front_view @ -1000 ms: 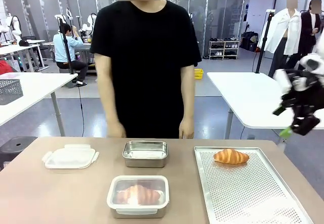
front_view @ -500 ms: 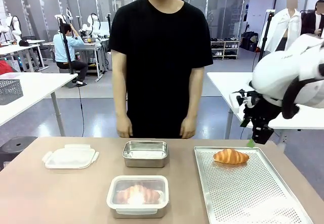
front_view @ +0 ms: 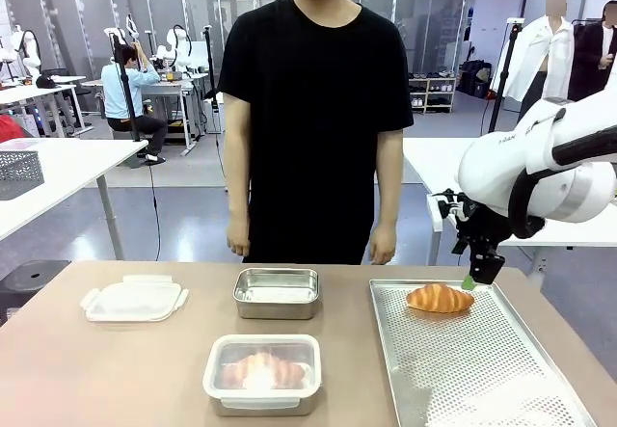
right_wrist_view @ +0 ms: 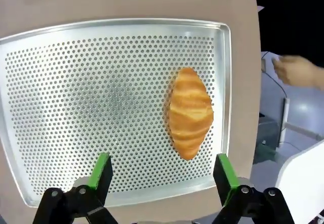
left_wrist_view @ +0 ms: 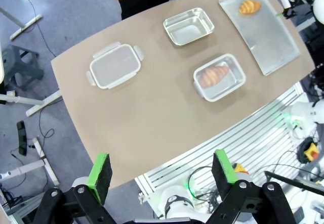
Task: Place the bread into the airtight container.
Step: Pick up a Butter Roll and place it into an empty Airtight Container.
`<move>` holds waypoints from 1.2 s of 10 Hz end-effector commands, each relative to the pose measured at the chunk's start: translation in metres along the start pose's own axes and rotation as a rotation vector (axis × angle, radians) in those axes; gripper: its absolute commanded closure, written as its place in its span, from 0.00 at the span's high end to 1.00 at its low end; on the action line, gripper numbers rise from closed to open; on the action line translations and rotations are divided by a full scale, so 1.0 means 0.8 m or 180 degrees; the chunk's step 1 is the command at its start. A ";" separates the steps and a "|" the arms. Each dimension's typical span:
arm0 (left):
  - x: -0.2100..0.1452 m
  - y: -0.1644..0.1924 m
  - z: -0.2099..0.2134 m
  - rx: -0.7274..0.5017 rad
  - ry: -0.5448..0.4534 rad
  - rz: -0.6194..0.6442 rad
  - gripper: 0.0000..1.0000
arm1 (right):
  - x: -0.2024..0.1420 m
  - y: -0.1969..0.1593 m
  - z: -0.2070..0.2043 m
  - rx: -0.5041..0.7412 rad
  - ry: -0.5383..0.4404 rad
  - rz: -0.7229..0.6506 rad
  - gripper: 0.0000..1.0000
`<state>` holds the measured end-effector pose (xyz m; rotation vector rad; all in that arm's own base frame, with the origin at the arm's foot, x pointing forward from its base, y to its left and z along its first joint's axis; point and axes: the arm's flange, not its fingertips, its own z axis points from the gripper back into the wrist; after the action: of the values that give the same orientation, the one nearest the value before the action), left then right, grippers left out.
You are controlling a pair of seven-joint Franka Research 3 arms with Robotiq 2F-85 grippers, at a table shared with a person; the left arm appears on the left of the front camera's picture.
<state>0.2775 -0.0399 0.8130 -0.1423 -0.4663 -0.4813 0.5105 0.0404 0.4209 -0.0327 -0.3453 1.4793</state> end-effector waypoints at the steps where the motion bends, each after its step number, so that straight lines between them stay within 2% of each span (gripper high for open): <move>1: -0.002 0.000 0.000 -0.0012 -0.0001 -0.0014 1.00 | 0.003 0.007 0.011 -0.0034 -0.0002 0.0033 1.00; 5: -0.002 0.000 0.000 -0.0012 -0.0001 -0.0014 1.00 | 0.004 0.002 0.011 -0.0045 -0.0012 0.0022 1.00; 6: -0.002 0.000 0.000 -0.0012 -0.0001 -0.0014 1.00 | 0.008 -0.018 -0.006 -0.0064 0.0024 -0.0037 1.00; 12: -0.002 0.000 0.000 -0.0012 -0.0001 -0.0014 1.00 | 0.016 -0.078 -0.077 0.0246 0.0164 -0.0099 1.00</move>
<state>0.2774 -0.0399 0.8130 -0.1423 -0.4664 -0.4813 0.5707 0.0558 0.3777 -0.0023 -0.2864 1.4870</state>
